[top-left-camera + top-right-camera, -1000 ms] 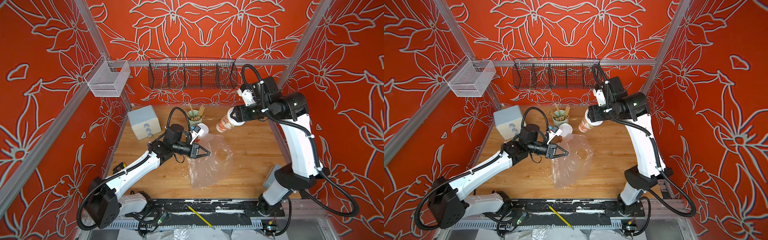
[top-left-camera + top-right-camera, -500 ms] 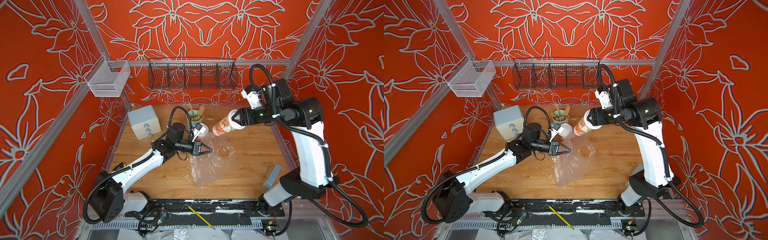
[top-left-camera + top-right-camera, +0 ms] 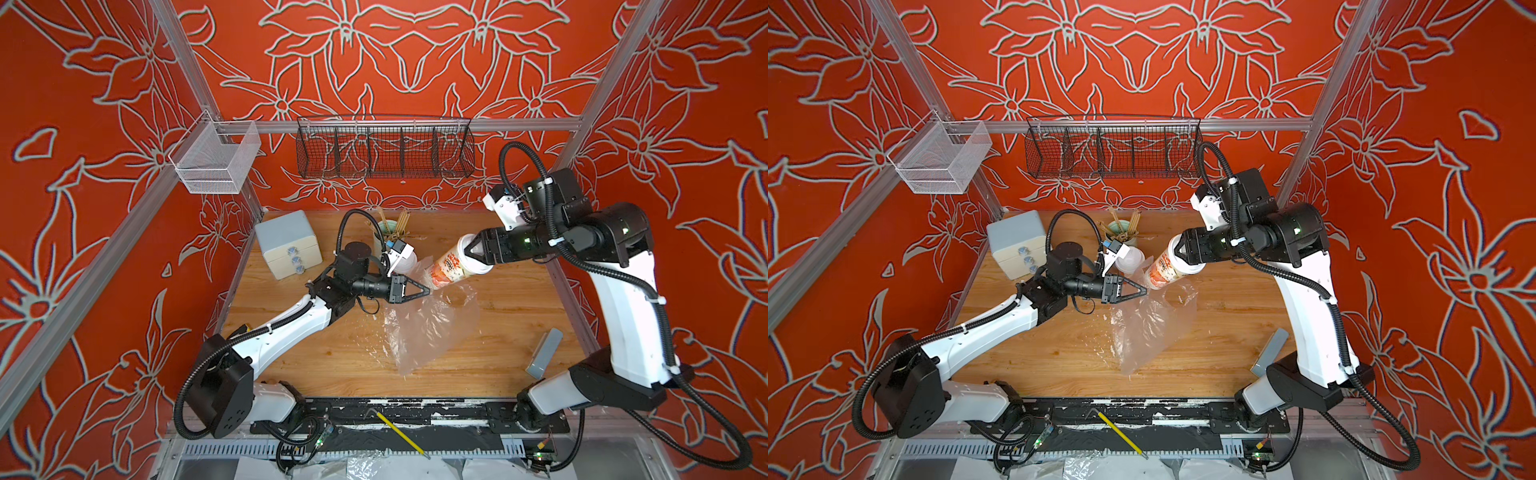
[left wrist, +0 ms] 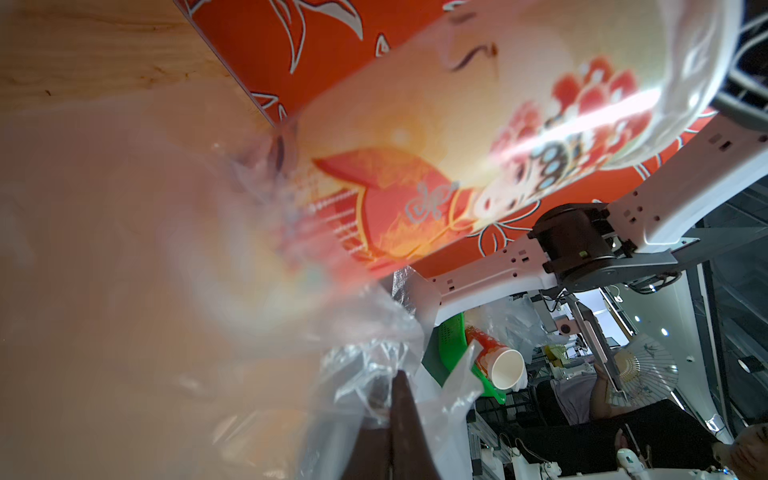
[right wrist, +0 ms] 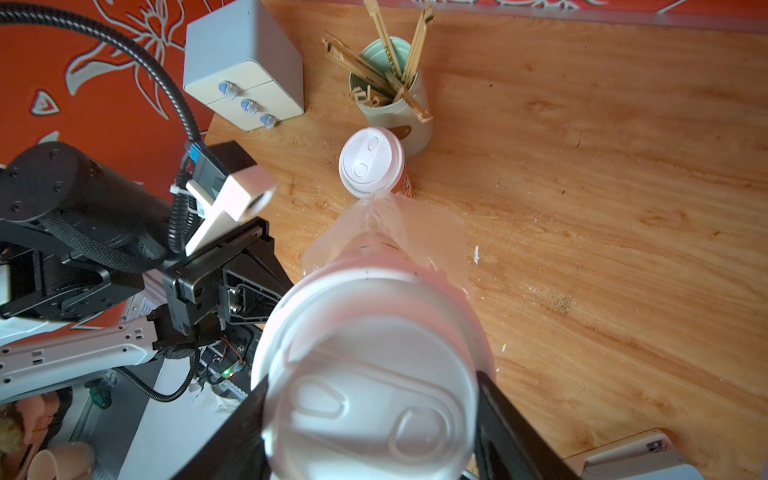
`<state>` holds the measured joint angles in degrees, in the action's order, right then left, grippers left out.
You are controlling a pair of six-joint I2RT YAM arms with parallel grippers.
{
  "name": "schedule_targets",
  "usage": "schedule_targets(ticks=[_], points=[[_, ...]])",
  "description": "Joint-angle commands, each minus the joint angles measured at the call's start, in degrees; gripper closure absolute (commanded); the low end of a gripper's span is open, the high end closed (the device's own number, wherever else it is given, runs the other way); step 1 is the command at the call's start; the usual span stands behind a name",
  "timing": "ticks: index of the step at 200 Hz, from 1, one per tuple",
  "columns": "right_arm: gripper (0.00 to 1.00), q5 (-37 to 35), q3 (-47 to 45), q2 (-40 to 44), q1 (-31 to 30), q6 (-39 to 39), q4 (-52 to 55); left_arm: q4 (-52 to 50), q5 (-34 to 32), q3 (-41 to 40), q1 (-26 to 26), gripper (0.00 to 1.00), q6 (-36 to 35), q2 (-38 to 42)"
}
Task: Pack milk tea into plastic carrier bags
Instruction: Place the milk tea cup in the plastic carrier bag.
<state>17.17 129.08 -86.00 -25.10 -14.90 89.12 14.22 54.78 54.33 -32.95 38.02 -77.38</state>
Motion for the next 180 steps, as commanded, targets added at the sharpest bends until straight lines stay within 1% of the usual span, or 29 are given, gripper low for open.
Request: schedule_targets(ticks=[1,41,73,101,180], points=[[1.00,4.07,-2.95,1.24,0.05,-1.40,-2.76,5.55,1.29,-0.72,0.34,1.00,1.26,0.43],[1.00,7.91,-9.40,2.23,-0.08,-3.13,-7.93,8.53,1.44,-3.23,0.41,1.00,0.92,1.78],[1.00,10.61,-15.99,4.03,-0.47,-5.36,-13.40,11.86,2.20,-4.86,0.43,1.00,2.00,1.50],[1.00,11.19,-21.34,5.33,-0.91,-6.84,-17.03,14.19,2.63,-5.73,0.43,1.00,2.95,1.74],[1.00,13.57,-34.33,8.09,-1.95,-11.72,-27.83,15.70,2.41,-7.39,0.43,1.00,2.50,3.97]])
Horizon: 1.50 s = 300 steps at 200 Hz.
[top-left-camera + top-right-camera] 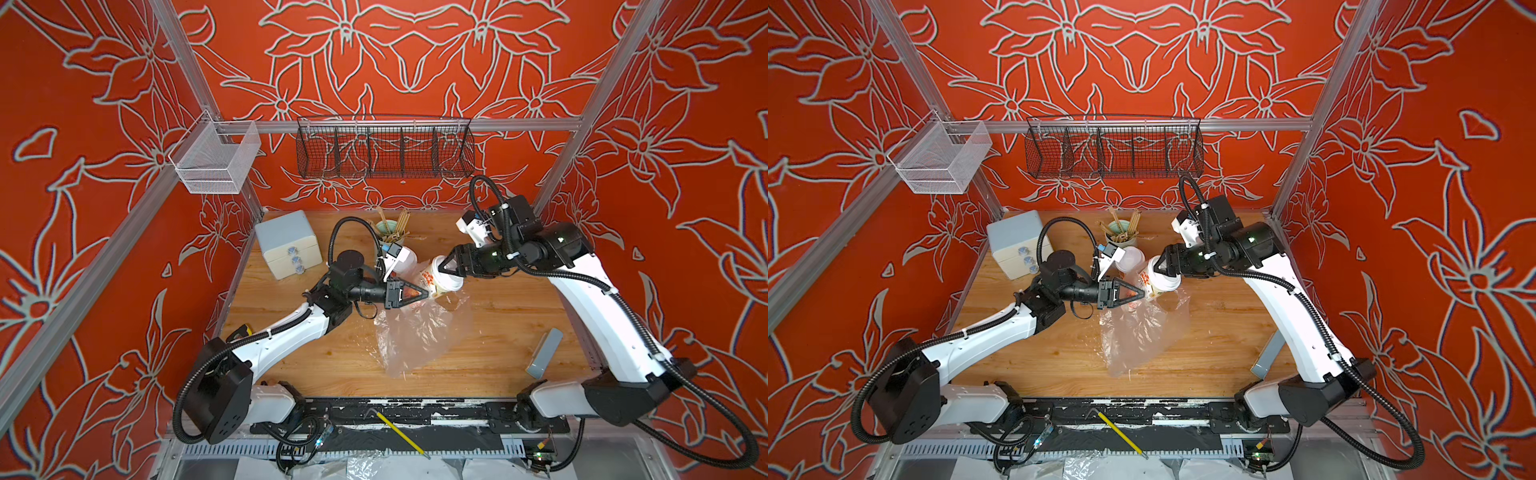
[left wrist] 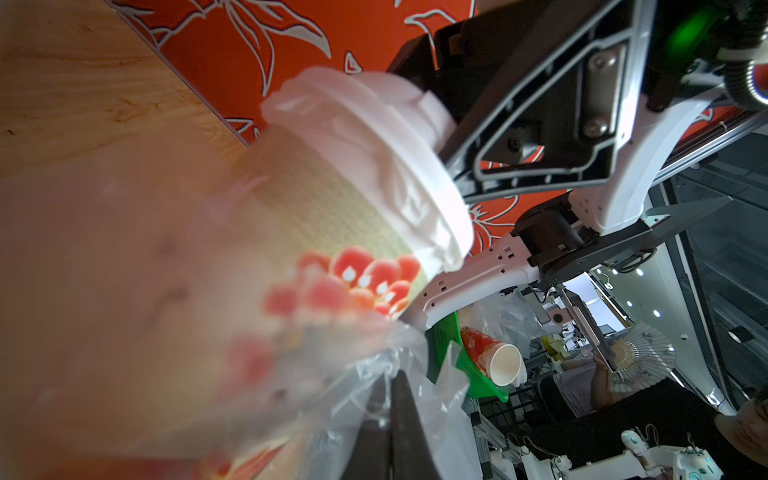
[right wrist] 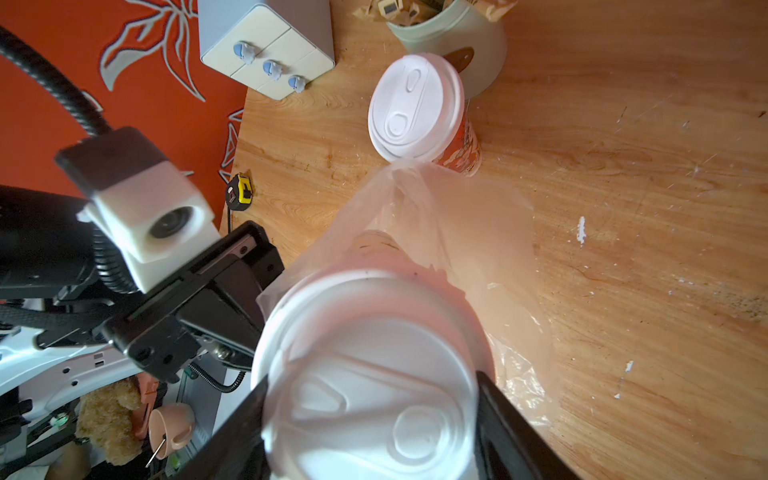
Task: Pack milk tea into plastic carrier bags
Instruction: Place the milk tea cup in the plastic carrier bag.
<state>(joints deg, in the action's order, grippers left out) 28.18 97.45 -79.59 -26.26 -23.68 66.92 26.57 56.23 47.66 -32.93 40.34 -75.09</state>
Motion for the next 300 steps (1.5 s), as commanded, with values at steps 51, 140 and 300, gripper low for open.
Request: schedule_targets(ticks=[51,140,300], points=[[1.00,4.78,-11.74,5.00,-1.03,-8.21,-16.89,4.99,1.04,-1.58,0.41,1.00,0.63,2.04],[1.00,9.24,-14.88,4.02,-2.03,-8.58,-17.94,8.37,2.44,-1.09,0.41,1.00,-0.49,-0.78],[1.00,13.63,-17.11,-4.18,-5.14,-5.87,-15.73,7.32,5.03,1.34,0.41,1.00,-4.59,-3.28]])
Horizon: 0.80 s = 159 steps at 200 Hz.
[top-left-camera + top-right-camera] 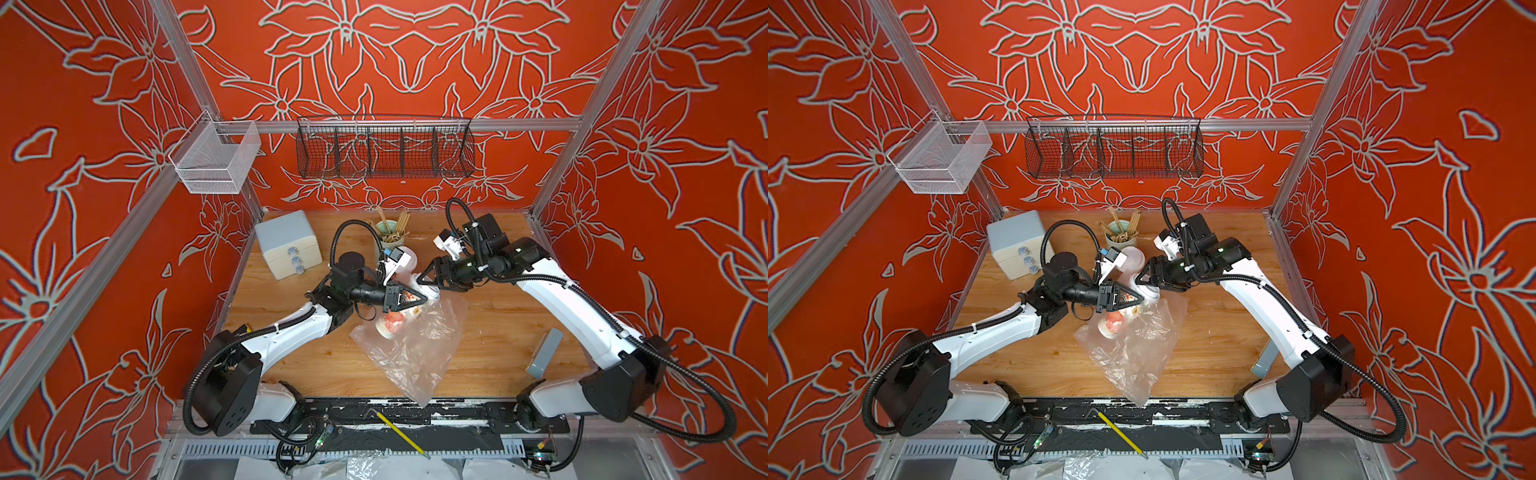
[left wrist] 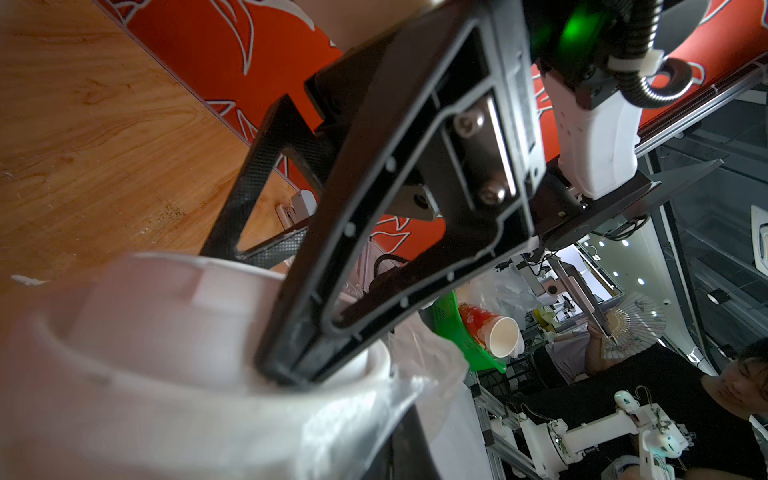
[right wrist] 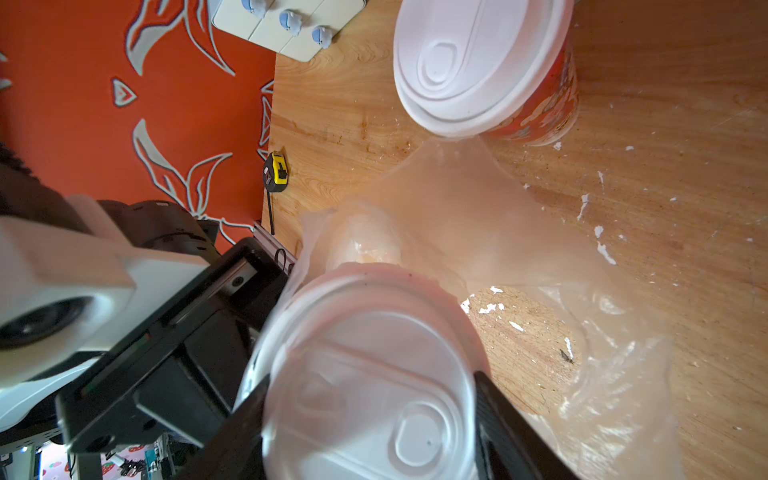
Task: Pack milk tea into plastic carrier bags
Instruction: Place the milk tea cup in the plastic carrier bag.
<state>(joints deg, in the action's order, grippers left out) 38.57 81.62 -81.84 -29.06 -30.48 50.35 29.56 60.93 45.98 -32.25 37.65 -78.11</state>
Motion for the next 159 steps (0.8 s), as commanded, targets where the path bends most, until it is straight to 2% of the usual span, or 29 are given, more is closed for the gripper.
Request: schedule_targets(ticks=[1,42,104,159], points=[[1.00,3.26,-1.29,-1.97,-2.33,1.03,0.86,4.26,0.33,3.04,-0.27,1.00,-2.02,-0.32],[1.00,2.54,-1.03,-3.00,-2.90,2.57,3.34,2.13,0.77,4.33,-0.18,1.00,-4.28,-1.68],[1.00,-8.76,-1.62,3.10,-2.97,1.73,6.87,4.76,4.62,9.27,-0.25,1.00,-3.94,-8.11],[1.00,-20.50,-2.18,8.84,-4.90,-0.86,10.21,11.78,6.18,10.71,-0.88,1.00,-3.97,-13.58]])
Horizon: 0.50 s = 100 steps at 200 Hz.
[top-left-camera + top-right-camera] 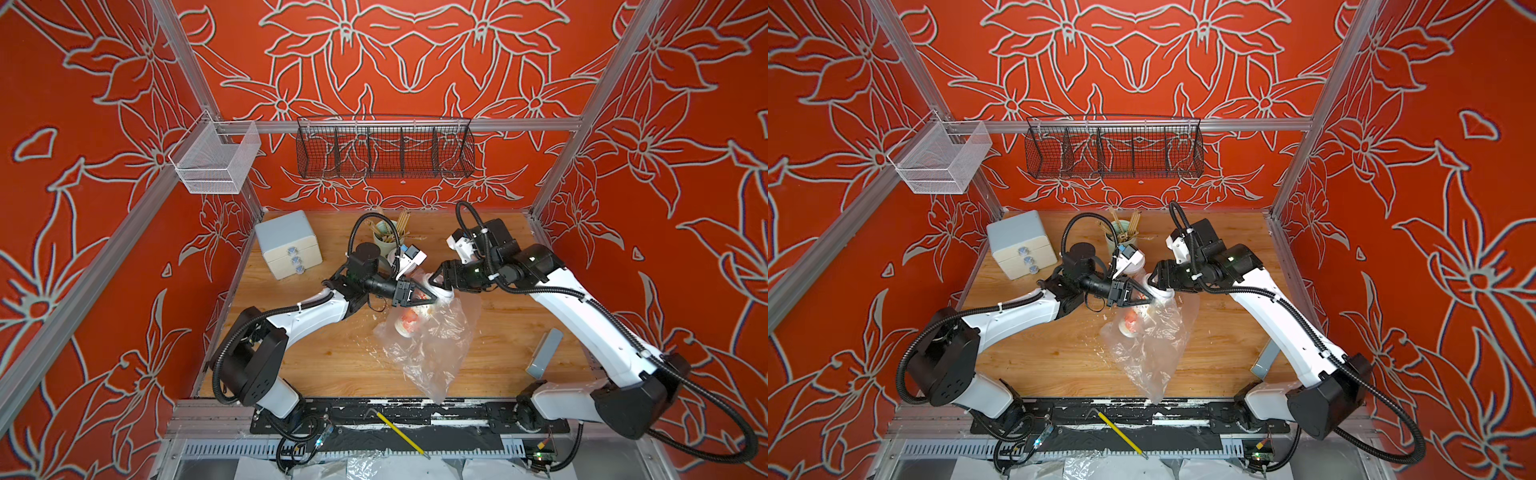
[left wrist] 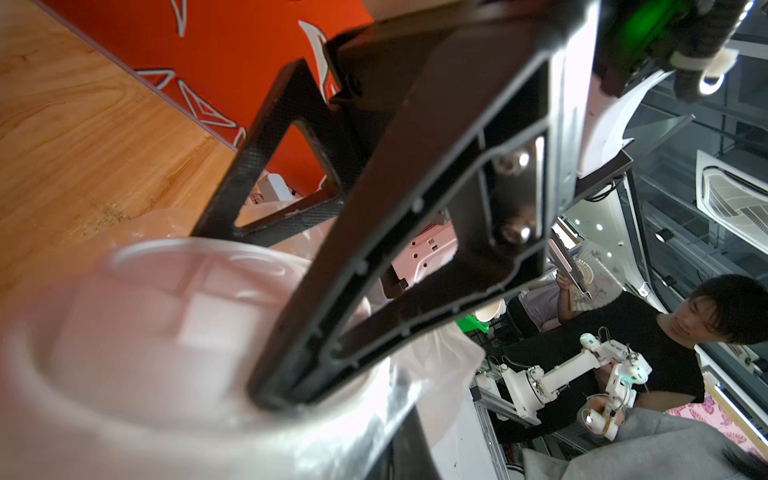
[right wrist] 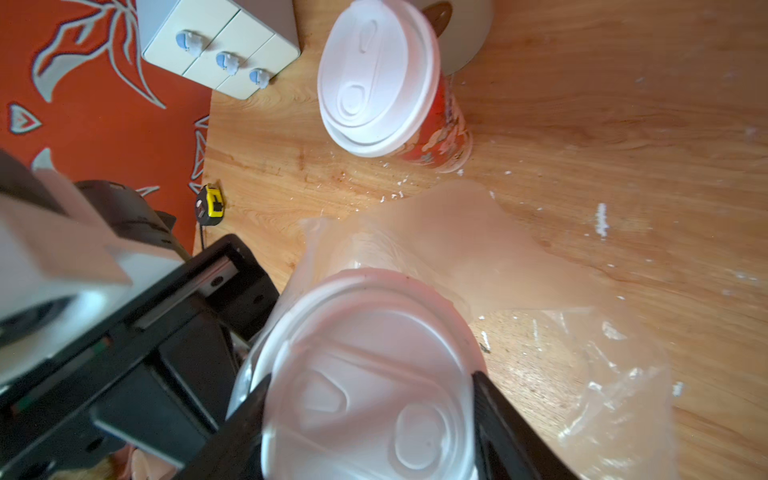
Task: Pack milk tea into plastic carrier bags
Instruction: Place the milk tea cup in the plastic carrier bag.
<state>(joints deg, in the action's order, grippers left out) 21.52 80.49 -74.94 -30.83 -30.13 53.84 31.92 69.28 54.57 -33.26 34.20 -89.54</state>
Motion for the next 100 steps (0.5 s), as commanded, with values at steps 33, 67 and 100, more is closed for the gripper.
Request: schedule_targets(ticks=[33,67,100], points=[[1.00,-4.99,-2.34,2.17,-5.83,-3.04,5.99,14.60,-1.32,0.75,0.03,1.00,0.99,-5.37],[1.00,-9.35,-2.66,-0.33,-9.78,-3.90,5.74,18.32,-0.71,-1.25,0.03,1.00,0.35,-7.25],[1.00,-11.96,-4.19,-0.45,-12.74,-5.85,3.55,17.92,-0.59,-2.19,0.10,1.00,-1.40,-8.94]])
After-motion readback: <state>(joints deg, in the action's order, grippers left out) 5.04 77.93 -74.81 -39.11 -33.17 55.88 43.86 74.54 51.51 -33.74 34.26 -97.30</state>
